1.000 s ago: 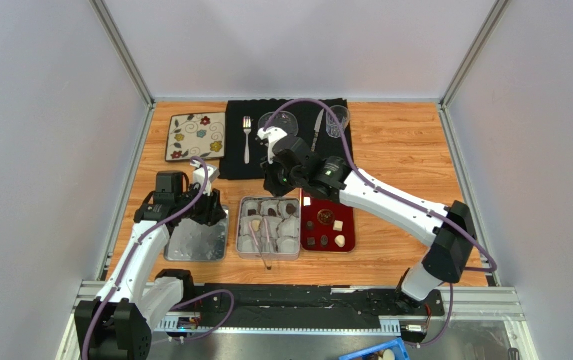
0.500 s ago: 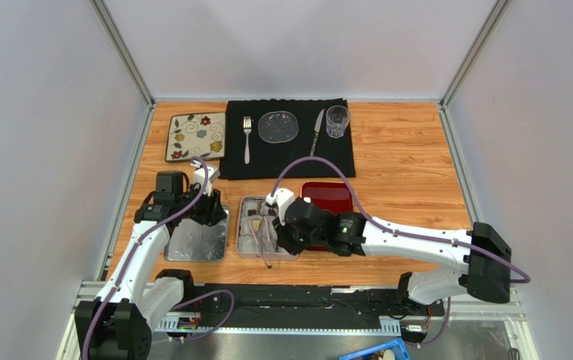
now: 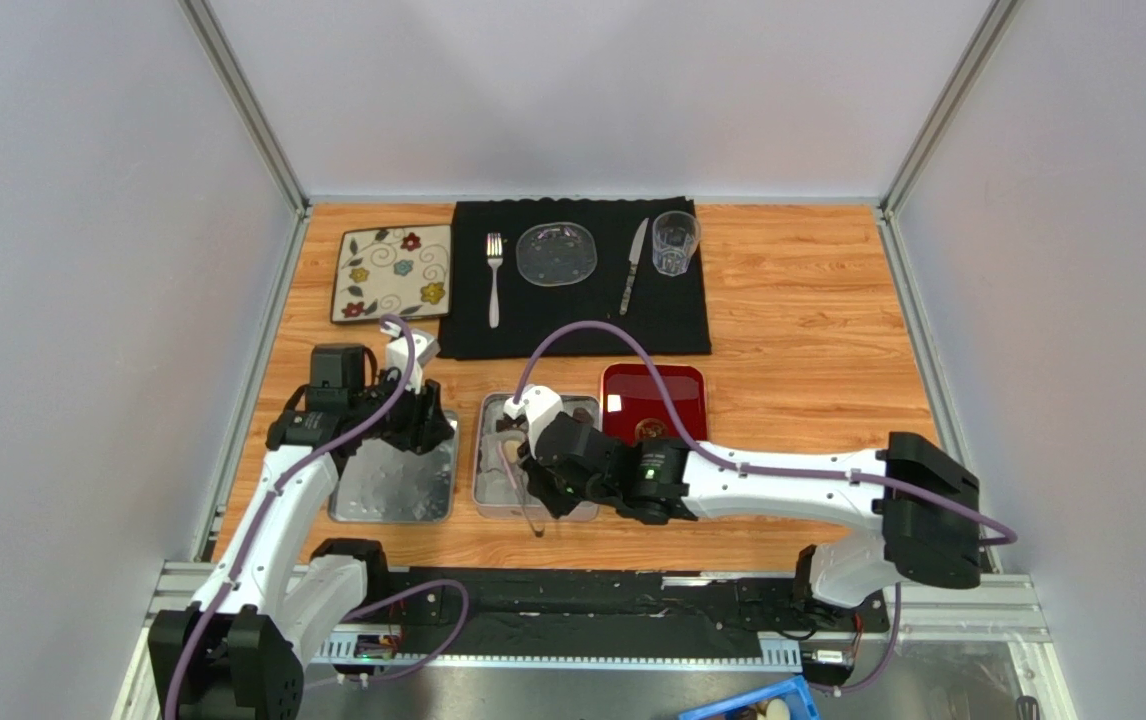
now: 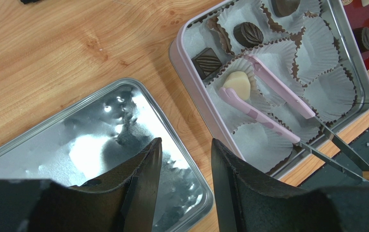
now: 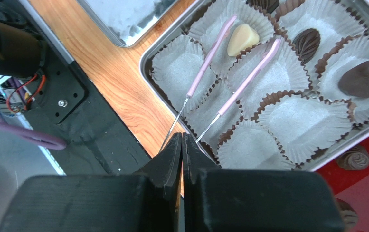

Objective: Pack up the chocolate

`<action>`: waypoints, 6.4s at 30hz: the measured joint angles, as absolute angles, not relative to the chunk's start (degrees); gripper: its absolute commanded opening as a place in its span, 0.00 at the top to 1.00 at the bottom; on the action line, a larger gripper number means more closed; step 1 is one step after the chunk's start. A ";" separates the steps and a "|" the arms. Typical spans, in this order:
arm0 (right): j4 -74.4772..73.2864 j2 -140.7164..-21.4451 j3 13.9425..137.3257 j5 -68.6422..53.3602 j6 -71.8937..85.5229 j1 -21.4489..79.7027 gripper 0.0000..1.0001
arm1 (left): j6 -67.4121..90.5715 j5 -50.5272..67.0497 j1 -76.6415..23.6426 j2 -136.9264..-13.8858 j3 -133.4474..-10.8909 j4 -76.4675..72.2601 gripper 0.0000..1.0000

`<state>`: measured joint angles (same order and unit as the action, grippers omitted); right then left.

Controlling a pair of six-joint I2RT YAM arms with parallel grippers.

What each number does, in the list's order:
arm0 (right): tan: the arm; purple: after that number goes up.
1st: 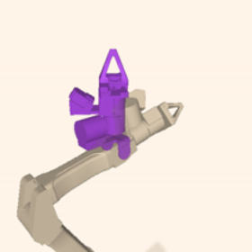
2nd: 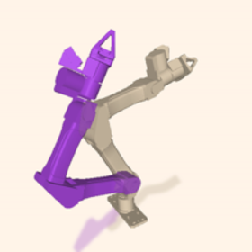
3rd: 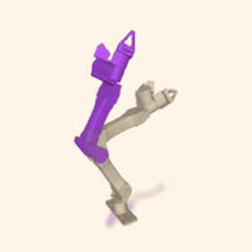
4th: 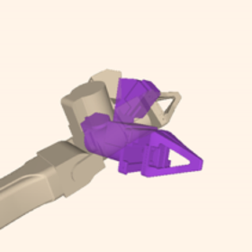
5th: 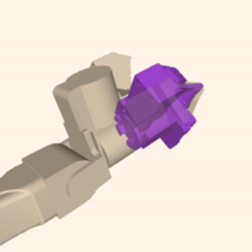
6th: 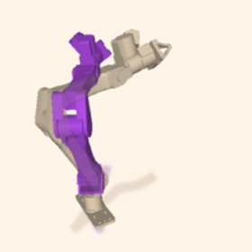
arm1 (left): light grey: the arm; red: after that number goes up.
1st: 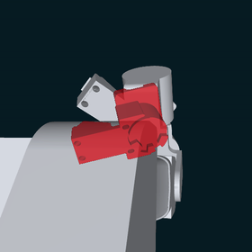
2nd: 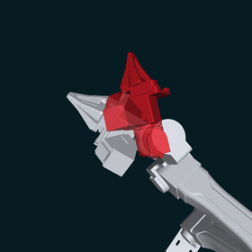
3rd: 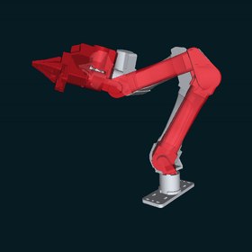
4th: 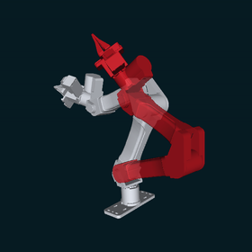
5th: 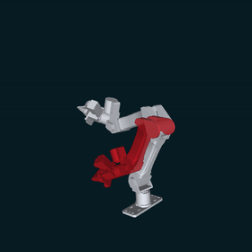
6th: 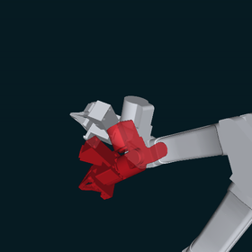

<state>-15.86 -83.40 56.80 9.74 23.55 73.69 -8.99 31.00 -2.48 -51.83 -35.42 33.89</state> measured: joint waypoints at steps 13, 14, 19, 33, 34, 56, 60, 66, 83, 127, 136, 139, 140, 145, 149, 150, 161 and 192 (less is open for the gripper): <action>-20.29 -91.48 62.41 10.17 26.09 73.69 0.98 | -9.17 31.03 -2.48 -50.98 -35.42 34.59 0.49; -20.88 -91.88 62.83 10.26 26.17 73.69 0.96 | -9.17 31.00 -2.48 -50.89 -35.42 34.59 0.49; -23.90 -93.62 64.62 10.68 26.61 73.69 0.85 | -9.19 31.03 -2.48 -50.35 -35.42 34.65 0.49; -26.94 -94.00 65.21 12.60 27.44 73.69 0.77 | -9.21 31.29 -2.48 -50.19 -35.42 34.76 0.49; -27.07 -94.21 65.32 12.67 27.44 73.69 0.77 | -9.21 31.35 -2.48 -50.19 -35.42 34.79 0.49; -31.83 -95.26 68.01 15.11 27.64 73.41 1.00 | -9.19 31.70 -2.48 -50.22 -35.42 34.94 0.49; -32.38 -93.36 68.01 15.90 27.66 73.41 1.00 | -9.17 31.92 -2.48 -50.22 -35.42 34.94 0.49; -32.42 -91.02 68.01 17.50 27.62 73.43 1.00 | -9.19 32.18 -2.48 -50.22 -35.44 34.94 0.48; -34.04 -78.48 68.01 8.80 16.14 67.35 1.00 | -45.98 72.31 -2.50 -48.03 -52.34 61.19 0.40; -41.10 -78.94 78.83 -17.39 4.05 61.14 0.92 | -65.17 76.16 -4.56 -50.50 -48.49 77.76 0.97; -35.83 -77.58 75.44 -17.72 5.30 59.86 0.43 | -63.40 78.48 -4.58 -53.34 -48.60 77.89 1.00; -30.81 -71.70 69.78 -18.72 6.42 56.58 0.36 | -58.92 80.60 -4.58 -55.61 -48.64 76.01 1.00; -28.80 -69.04 67.42 -19.25 7.03 55.05 0.35 | -56.71 81.06 -4.58 -56.53 -48.69 74.70 1.00; -20.18 -57.36 59.86 -22.20 9.76 49.50 0.32 | -46.26 82.11 -4.54 -61.08 -49.06 69.06 1.00; -14.76 -55.57 57.76 -24.77 12.03 48.86 0.31 | -41.71 82.46 -4.54 -63.16 -50.39 67.24 1.00; -13.41 -55.72 56.97 -25.36 12.71 48.73 0.30 | -40.95 82.48 -4.54 -63.20 -50.70 67.02 1.00; -2.00 -60.20 50.30 -30.79 20.08 45.91 0.26 | -35.92 82.43 -5.06 -62.87 -55.05 66.35 1.00; 16.56 -67.68 46.54 -37.47 30.22 46.61 0.48 | -34.83 83.31 -5.19 -61.21 -56.34 66.22 1.00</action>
<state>16.56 -67.68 46.54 -37.47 30.22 46.61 -34.83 83.31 -5.19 -61.21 -56.34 66.22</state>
